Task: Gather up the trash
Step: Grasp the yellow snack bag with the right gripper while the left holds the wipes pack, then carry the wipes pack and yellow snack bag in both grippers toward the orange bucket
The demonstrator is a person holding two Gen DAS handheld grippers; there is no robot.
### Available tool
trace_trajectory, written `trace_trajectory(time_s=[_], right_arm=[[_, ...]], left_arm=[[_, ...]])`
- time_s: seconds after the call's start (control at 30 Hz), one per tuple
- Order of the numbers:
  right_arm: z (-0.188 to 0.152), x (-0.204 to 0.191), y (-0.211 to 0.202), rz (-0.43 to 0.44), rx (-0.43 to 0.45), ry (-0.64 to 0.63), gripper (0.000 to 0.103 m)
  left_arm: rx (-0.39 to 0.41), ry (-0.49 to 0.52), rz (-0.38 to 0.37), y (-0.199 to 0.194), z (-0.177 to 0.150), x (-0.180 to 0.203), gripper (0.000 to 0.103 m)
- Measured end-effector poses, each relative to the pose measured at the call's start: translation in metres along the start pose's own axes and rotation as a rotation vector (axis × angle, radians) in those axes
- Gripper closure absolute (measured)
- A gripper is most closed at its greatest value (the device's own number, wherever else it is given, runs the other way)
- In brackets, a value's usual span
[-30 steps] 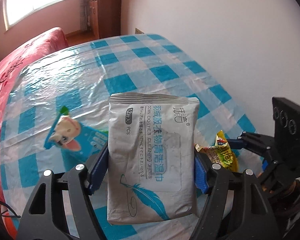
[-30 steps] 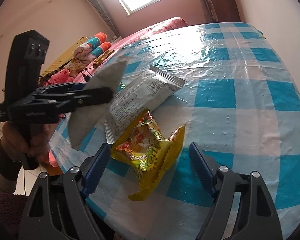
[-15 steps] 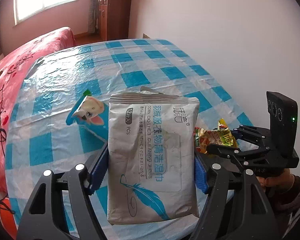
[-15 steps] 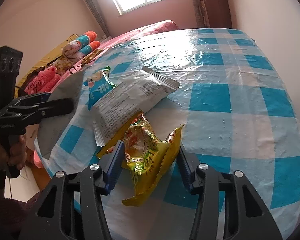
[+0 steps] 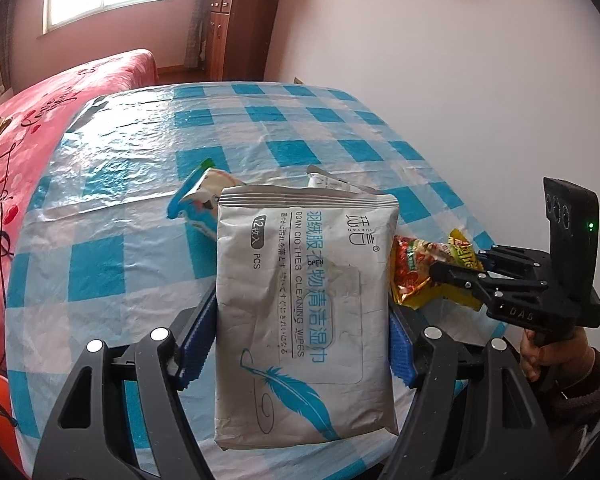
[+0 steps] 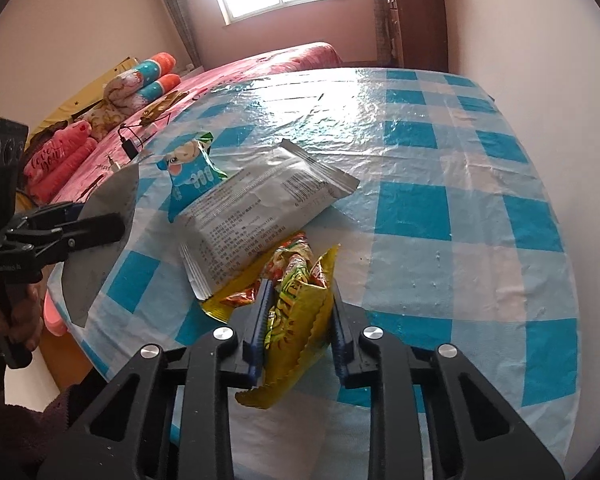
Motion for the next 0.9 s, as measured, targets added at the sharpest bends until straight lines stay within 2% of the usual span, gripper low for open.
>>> trace_trajectory(time_s=[0.53, 0.9], right_arm=[[0.032, -0.008, -0.035, -0.040, 0.079, 0.025, 0.077], [0.059, -0.055, -0.033, 0.079, 0.074, -0.015, 0.077]], left_arm=[[0.085, -0.039, -0.014, -0.032, -0.007, -0.026, 0.030], [0.159, -0.101, 0.065, -0.074, -0.013, -0.061, 0.030]])
Point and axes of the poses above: each gripper's, at about its wrist camera, not at the fingertips, and y roughly the way its jaws point, x to its right, z to its top, the point moved 6 cm from there along y, roughly the way its jaws point, and after that the axes turned 8 degrees about -z, right-handed, at the moved point
